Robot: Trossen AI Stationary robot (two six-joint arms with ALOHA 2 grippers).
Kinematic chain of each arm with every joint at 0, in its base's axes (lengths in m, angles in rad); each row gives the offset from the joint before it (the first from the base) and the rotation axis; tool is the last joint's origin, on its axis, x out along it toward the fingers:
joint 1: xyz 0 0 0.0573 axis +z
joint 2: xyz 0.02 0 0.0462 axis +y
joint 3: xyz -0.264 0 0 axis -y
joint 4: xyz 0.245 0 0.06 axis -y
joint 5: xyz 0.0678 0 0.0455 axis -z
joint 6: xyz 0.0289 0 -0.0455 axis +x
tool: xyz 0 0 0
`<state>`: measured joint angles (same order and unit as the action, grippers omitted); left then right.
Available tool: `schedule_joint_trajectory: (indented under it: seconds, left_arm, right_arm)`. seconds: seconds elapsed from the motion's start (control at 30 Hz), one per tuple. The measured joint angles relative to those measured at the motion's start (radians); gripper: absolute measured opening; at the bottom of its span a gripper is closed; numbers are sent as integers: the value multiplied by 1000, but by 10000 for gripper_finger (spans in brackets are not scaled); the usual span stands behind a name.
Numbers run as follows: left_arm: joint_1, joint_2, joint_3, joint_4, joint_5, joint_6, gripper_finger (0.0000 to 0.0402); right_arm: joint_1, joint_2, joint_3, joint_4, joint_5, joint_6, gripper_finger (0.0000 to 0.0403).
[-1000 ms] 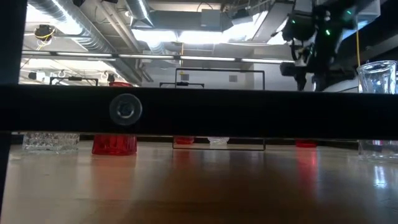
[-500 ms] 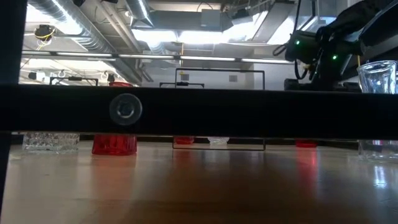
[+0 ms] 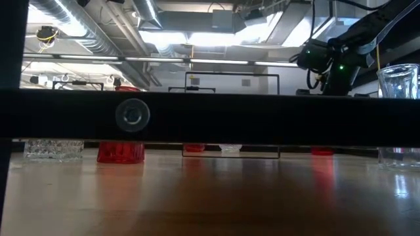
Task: Sort vases onto shelf
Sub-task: Put the red vase on the shelf
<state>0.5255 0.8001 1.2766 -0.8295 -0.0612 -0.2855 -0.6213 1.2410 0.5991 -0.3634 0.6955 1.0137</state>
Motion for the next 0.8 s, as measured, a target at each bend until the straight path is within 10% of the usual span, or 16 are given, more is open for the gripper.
schedule_joint_trajectory:
  seconds: [0.37, 0.8]
  left_arm:
    - [0, 0, 0, 0, 0, 0, 129]
    - [0, 0, 0, 0, 0, 8, 129]
  right_arm:
    - [-1, -1, 1, 9, -28, -33, 8]
    - [0, -8, 1, 18, -77, -49, 3]
